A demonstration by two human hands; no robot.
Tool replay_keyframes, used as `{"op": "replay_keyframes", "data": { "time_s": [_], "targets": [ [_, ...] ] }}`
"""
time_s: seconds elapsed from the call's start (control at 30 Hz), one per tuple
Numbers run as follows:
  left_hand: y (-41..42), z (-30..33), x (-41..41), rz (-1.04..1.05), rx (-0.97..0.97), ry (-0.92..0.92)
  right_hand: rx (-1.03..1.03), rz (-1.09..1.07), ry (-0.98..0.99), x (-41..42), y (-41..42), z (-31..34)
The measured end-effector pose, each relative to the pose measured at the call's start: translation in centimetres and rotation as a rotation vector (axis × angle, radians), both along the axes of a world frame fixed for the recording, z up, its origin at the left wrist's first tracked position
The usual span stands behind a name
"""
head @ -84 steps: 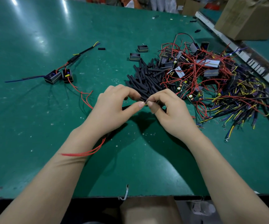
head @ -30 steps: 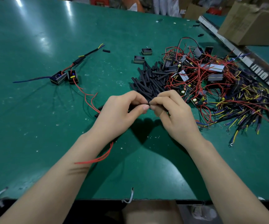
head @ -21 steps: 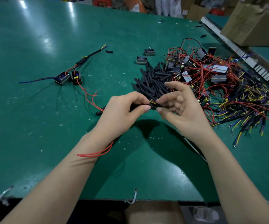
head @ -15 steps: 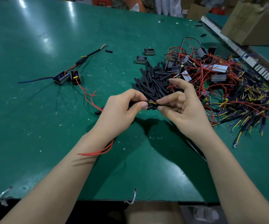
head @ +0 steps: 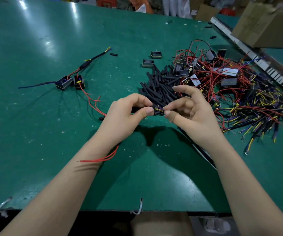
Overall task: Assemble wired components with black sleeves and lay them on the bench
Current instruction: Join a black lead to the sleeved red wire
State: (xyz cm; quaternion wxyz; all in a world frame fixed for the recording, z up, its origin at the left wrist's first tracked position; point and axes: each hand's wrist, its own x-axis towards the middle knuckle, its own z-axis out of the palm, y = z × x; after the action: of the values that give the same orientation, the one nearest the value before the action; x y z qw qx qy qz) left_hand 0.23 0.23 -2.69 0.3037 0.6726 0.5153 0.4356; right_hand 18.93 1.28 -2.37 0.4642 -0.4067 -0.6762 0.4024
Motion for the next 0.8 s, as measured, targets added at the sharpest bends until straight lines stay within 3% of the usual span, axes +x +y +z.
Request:
{"op": "replay_keyframes", "data": {
  "time_s": [0.63, 0.8],
  "targets": [
    [0.14, -0.12, -0.18, -0.089, 0.048, 0.001, 0.044, 0.036, -0.037, 0.10, -0.17, 0.11],
    [-0.17, -0.38, 0.11, -0.073, 0.129, 0.127, 0.069, 0.067, -0.062, -0.13, -0.39, -0.11]
  ]
}}
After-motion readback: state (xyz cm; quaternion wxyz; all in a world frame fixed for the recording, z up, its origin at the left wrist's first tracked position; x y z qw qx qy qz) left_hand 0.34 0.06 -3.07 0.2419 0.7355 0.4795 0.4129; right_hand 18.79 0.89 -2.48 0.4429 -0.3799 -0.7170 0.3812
